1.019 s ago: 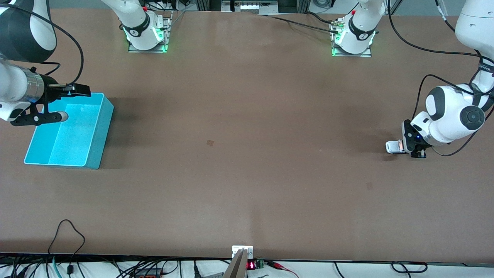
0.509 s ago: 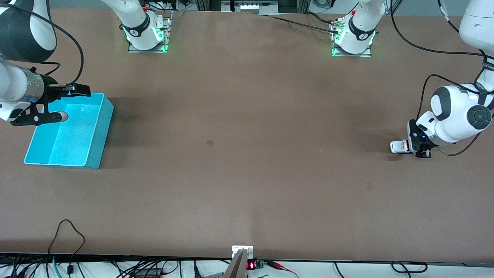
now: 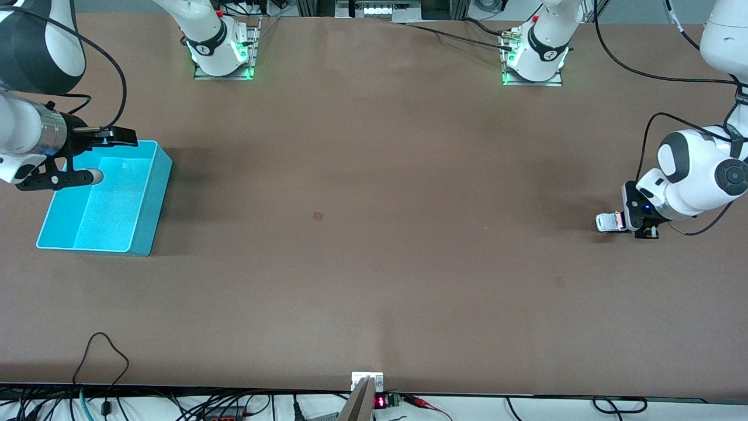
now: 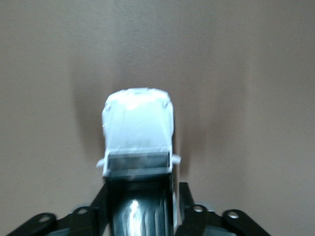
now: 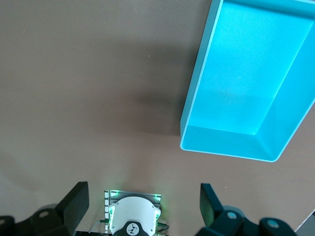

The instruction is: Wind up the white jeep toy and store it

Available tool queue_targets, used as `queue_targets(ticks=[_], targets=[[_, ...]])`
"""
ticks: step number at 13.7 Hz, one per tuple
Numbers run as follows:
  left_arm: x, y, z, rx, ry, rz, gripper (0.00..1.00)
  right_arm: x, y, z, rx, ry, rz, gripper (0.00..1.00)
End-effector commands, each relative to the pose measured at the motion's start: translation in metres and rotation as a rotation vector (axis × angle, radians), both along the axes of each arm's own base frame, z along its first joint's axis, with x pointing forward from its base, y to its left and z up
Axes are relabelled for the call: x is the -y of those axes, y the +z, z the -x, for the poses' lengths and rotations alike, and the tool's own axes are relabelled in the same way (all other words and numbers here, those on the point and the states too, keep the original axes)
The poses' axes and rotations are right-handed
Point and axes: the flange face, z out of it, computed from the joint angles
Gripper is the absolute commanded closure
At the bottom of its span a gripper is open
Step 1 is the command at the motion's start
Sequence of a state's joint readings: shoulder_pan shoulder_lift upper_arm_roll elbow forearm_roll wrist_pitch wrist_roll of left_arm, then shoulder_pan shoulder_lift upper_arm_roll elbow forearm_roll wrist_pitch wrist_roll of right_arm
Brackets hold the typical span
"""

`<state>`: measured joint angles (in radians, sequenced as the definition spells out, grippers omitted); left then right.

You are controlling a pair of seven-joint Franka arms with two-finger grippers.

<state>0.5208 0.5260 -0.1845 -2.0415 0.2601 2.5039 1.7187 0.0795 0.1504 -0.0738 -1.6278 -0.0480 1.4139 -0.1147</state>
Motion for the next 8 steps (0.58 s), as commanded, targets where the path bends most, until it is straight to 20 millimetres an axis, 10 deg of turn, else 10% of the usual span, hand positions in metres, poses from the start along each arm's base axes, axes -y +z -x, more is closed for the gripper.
queue_targets(ticks=[1, 4, 8], targets=[[0.016, 0.024, -0.006, -0.055, -0.05, 0.003, 0.0, 0.002, 0.001, 0.002, -0.008, 0.006, -0.002, 0.0], [0.044, 0.075, -0.012, -0.093, -0.089, -0.015, 0.0, 0.002, 0.001, 0.002, -0.008, 0.006, -0.003, 0.0], [0.062, 0.097, -0.018, -0.082, -0.106, -0.012, 0.0, 0.002, 0.001, 0.002, -0.008, 0.006, -0.003, 0.0]])
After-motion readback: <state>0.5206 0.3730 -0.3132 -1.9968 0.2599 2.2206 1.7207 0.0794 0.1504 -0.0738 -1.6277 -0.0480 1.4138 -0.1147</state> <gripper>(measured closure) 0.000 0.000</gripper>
